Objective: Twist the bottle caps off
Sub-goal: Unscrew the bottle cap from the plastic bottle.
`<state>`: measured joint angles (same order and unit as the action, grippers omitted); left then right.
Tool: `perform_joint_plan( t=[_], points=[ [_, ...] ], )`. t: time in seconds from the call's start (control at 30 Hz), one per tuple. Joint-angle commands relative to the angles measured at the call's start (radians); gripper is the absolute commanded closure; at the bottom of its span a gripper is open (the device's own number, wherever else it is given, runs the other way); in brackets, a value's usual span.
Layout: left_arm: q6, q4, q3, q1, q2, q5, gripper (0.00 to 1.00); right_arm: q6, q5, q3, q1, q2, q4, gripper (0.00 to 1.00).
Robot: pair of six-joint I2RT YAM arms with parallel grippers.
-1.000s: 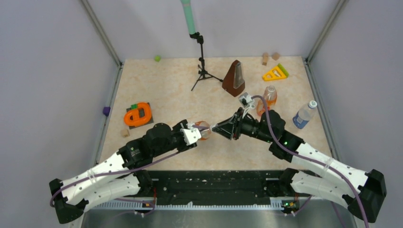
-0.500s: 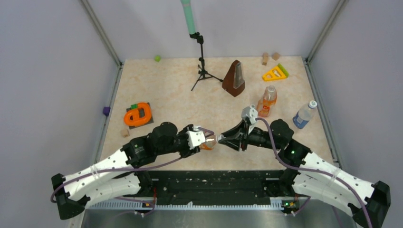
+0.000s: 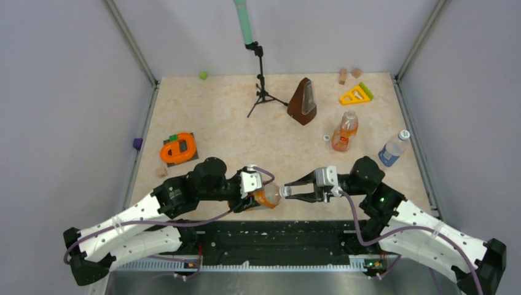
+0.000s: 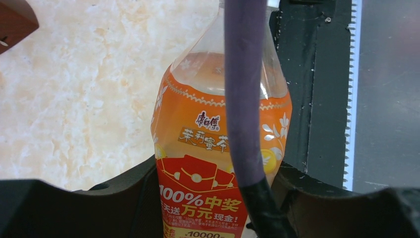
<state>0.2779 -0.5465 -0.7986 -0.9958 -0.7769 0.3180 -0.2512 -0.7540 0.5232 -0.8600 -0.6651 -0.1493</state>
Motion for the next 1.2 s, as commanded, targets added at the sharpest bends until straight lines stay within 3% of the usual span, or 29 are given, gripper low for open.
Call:
perform_joint_plan(
  t=[0.0,0.1,0.13,0.23,0.27,0.3,0.37,0.53,0.7,0.8,1.0,1.17],
  points=[
    [-0.049,0.073,-0.056,0.008,0.017,0.059,1.0,-0.186,-0.12,0.018,-0.007,-0.035,0.067,1.0],
    [-0.081,0.091,-0.043,0.008,0.028,-0.077,0.99,-0.196,-0.133,0.019,-0.007,-0.069,0.046,1.0],
    [-0.083,0.095,-0.04,0.009,0.029,-0.128,0.99,-0.168,-0.116,0.012,-0.007,-0.079,0.013,0.96],
    [-0.057,0.079,-0.022,0.008,0.027,-0.203,0.99,-0.056,-0.009,-0.029,-0.007,-0.093,-0.108,0.7],
    [-0.05,0.077,-0.014,0.008,0.026,-0.221,0.99,0.007,0.041,-0.049,-0.007,-0.089,-0.16,0.58],
    [-0.045,0.078,-0.006,0.008,0.024,-0.239,0.99,0.061,0.093,-0.072,-0.007,-0.081,-0.21,0.39],
    [-0.033,0.078,0.002,0.009,0.018,-0.273,0.99,0.146,0.16,-0.122,-0.007,-0.059,-0.301,0.27],
    [-0.004,0.065,0.001,0.007,0.003,-0.382,0.99,0.24,0.272,-0.207,-0.007,0.018,-0.406,0.24],
    [0.002,0.103,0.023,0.006,0.011,-0.432,0.98,0.461,0.471,-0.222,-0.007,0.083,-0.459,0.28],
    [0.018,0.156,0.053,0.006,0.017,-0.455,0.98,0.59,0.585,-0.112,-0.008,0.069,-0.326,0.39],
    [0.035,0.269,0.064,0.007,0.025,-0.496,1.0,0.824,0.706,0.137,-0.007,-0.057,0.024,0.43],
    [0.085,0.301,0.081,0.003,0.014,-0.513,1.0,0.903,0.605,0.126,-0.007,-0.105,-0.035,0.43]
  ],
)
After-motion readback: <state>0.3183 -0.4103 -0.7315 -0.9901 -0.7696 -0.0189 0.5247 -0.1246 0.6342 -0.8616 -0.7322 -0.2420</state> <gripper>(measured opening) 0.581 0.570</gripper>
